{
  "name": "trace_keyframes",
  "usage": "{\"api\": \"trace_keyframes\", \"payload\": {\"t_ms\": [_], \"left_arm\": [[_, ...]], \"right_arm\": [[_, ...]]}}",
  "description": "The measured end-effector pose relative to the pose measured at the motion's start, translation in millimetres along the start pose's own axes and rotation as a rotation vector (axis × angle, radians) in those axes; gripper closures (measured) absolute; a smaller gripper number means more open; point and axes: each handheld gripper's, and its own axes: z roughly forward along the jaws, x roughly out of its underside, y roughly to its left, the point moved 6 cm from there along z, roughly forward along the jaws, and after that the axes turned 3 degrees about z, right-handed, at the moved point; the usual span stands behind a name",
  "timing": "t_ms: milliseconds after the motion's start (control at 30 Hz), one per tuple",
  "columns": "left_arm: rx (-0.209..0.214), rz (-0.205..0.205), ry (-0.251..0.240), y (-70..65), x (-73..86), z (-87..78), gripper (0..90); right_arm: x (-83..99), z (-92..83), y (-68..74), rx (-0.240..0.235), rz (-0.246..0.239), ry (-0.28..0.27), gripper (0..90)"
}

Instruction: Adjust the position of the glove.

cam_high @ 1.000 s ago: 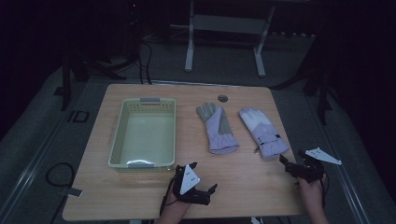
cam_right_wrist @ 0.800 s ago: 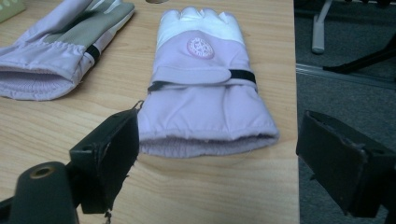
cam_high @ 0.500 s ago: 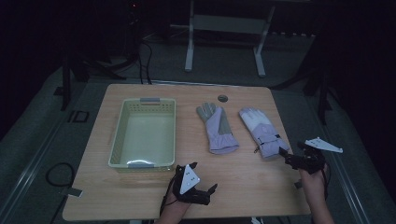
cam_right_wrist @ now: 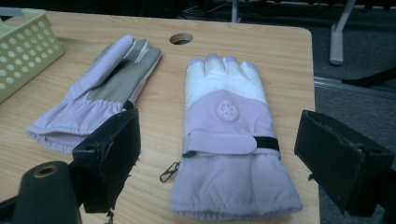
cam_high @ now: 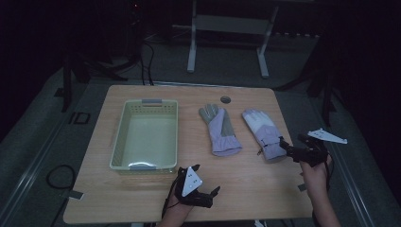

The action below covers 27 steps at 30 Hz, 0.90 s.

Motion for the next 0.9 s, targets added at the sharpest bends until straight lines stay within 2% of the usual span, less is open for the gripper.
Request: {"api": "trace_keyframes", "payload": {"t_ms": [67, 100, 133, 167, 333, 600, 900], "left_arm": [[0.002, -0.002, 0.000, -0.1, 0.0, 0.1, 0.0], [0.004, -0.002, 0.002, -0.2, 0.0, 0.1, 0.0], [0.004, 0.000, 0.001, -0.3, 0.0, 0.1, 0.0], [0.003, 0.003, 0.002, -0.6, 0.0, 0.0, 0.0], [0.004, 0.004, 0.001, -0.6, 0.0, 0.1, 0.0], [0.005, 0.004, 0.000, -0.7, 0.0, 0.0, 0.0], [0.007, 0.006, -0.002, -1.0, -0.1, 0.0, 0.0]], "right_arm": [[-1.1, 1.1, 1.6, -0.003, -0.002, 0.008, 14.5], [-3.4, 5.3, 6.2, -0.023, 0.001, 0.049, 13.2], [-3.4, 5.3, 6.2, -0.023, 0.001, 0.049, 13.2], [-6.1, 9.2, 10.0, -0.002, -0.008, 0.059, 12.4], [-12.8, 14.0, 17.5, -0.001, -0.010, 0.041, 11.7], [-28.4, 27.4, 38.2, -0.033, -0.013, 0.026, 11.7], [-37.7, 47.5, 61.7, -0.074, -0.048, 0.068, 13.3]]}}
